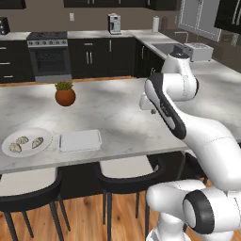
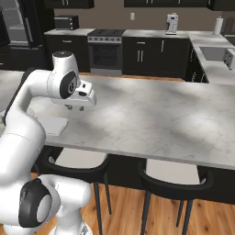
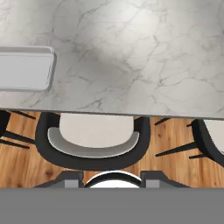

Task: Place two dumplings into each of the tupperware containers and then place the containers in the fridge.

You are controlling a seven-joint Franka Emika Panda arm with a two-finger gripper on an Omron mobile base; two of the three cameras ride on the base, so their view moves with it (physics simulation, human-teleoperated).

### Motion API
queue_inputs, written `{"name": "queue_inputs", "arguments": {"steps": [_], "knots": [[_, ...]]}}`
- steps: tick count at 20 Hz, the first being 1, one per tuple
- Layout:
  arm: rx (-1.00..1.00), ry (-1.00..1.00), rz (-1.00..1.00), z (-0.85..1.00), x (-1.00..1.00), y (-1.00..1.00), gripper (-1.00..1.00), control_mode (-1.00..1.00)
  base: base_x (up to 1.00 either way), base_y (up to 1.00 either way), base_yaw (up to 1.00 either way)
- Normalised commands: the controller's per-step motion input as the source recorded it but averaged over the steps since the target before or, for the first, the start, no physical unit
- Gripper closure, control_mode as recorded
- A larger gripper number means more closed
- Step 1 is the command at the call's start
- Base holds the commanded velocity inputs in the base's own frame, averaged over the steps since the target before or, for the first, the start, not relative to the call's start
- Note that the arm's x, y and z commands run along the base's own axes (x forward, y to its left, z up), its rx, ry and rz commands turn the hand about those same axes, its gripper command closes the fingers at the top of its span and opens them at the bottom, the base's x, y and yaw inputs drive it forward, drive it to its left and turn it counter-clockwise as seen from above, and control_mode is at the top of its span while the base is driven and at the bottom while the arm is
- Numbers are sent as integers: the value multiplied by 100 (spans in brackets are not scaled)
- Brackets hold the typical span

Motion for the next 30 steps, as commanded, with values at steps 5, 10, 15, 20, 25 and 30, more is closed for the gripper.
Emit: {"name": "queue_inputs", "arguments": {"steps": [5, 10, 15, 20, 25, 30], "knots": [[0, 0, 0, -10, -45, 0, -100, -100, 0, 0, 0], [-2, -1, 0, -40, -85, 0, -100, -100, 0, 0, 0], [-1, 0, 0, -36, -66, 0, -100, -100, 0, 0, 0], [0, 0, 0, -15, -44, 0, -100, -100, 0, 0, 0], [0, -4, 0, -2, -34, 1, -100, 100, -8, 2, 0], [0, 0, 0, 0, 0, 0, -100, 100, -26, 51, 0]]}}
